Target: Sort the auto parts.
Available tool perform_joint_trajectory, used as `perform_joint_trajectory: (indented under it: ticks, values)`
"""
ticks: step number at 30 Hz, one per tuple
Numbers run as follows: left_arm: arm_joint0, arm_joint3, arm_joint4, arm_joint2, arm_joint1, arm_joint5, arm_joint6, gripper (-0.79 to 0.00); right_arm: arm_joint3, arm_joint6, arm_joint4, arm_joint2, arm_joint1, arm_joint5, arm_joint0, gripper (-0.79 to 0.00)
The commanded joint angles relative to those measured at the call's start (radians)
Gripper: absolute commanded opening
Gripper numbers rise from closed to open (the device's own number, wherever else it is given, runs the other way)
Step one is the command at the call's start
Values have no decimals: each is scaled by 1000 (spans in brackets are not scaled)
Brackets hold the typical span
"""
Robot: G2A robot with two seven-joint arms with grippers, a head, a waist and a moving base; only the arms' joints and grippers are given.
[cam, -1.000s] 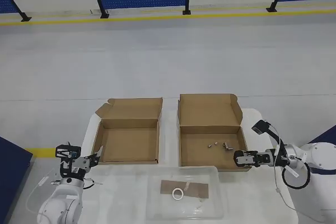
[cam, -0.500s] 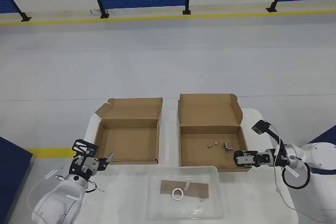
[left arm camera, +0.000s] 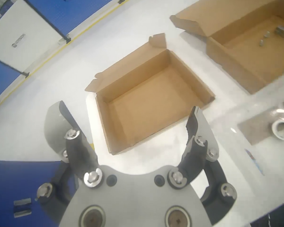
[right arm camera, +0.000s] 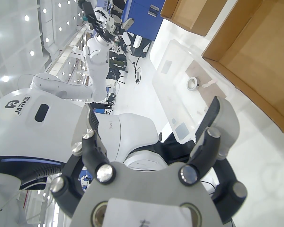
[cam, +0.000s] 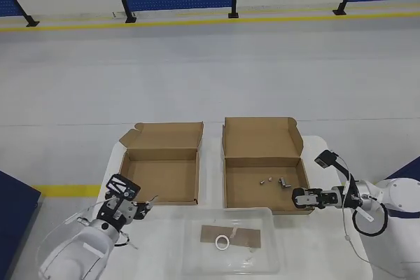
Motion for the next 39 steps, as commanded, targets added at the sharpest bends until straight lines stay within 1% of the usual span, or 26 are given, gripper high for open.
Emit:
perform_joint_trajectory:
  ticks: [1,4,5,20,22,25,26,29,31,33,34,39]
  values:
    - [-15,-45,-32,12,4,-88,-84,0,0,0,0,0,0,0,0,0]
    - [-49,-89,-64,41,10,-193,-207,0,0,0,0,0,0,0,0,0]
    - [-61,-99,-80,48,11,-210,-244,0,0,0,0,0,0,0,0,0]
    - [-61,-99,-80,48,11,-210,-244,0,0,0,0,0,0,0,0,0]
    - [-63,-104,-80,62,13,-237,-255,0,0,0,0,0,0,0,0,0]
    - [-82,-118,-161,95,17,-307,-344,0,0,0,0,0,0,0,0,0]
    - [-96,-120,-191,113,20,-338,-393,0,0,0,0,0,0,0,0,0]
    - [-151,-120,-291,173,23,-359,-558,0,0,0,0,0,0,0,0,0]
    - [-184,-120,-367,211,22,-283,-688,0,0,0,0,0,0,0,0,0]
    - [-224,-118,-415,263,25,-216,-755,0,0,0,0,0,0,0,0,0]
    - [-230,-118,-408,269,26,-203,-767,0,0,0,0,0,0,0,0,0]
    - [-230,-118,-408,269,26,-203,-767,0,0,0,0,0,0,0,0,0]
